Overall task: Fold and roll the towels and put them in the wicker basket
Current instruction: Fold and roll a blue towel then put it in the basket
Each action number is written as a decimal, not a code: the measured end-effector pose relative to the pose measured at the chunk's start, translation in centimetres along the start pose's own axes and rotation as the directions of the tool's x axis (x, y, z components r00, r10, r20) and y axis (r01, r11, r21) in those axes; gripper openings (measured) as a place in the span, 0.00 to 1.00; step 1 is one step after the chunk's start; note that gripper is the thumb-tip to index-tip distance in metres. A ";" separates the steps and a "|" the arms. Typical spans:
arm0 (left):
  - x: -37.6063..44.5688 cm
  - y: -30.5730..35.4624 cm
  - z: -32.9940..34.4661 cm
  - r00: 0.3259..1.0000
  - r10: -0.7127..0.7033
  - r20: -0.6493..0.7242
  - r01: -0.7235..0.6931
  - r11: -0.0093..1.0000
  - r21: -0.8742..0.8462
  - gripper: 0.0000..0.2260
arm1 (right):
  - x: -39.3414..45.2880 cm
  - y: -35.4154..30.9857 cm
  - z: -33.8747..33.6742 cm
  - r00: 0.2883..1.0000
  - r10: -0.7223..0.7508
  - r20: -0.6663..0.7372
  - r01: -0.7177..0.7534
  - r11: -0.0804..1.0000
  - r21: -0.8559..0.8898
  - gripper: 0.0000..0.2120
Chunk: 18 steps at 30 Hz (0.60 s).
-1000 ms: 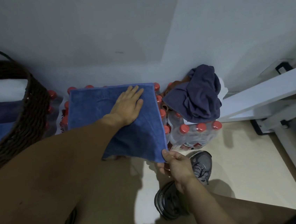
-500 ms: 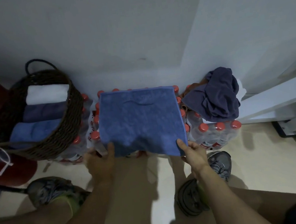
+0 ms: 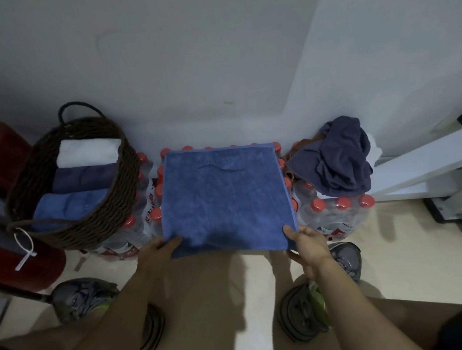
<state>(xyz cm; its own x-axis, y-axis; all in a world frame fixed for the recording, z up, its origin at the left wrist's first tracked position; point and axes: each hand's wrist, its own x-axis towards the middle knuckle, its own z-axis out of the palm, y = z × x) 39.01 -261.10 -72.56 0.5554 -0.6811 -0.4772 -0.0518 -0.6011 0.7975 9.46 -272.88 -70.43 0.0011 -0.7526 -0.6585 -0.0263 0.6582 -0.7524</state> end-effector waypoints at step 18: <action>-0.6 3.4 -1.4 0.998 -0.034 -0.051 0.013 0.931 -0.365 0.10 | 1.5 -1.7 0.3 0.975 -0.196 -0.101 0.155 0.935 -0.320 0.12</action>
<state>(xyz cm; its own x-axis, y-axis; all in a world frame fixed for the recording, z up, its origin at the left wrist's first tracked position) 39.72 -262.15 -69.07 0.5982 -0.6382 -0.4847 0.2623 -0.4156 0.8709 9.82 -275.14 -70.12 -0.0946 -0.8651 -0.4925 -0.3444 0.4926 -0.7992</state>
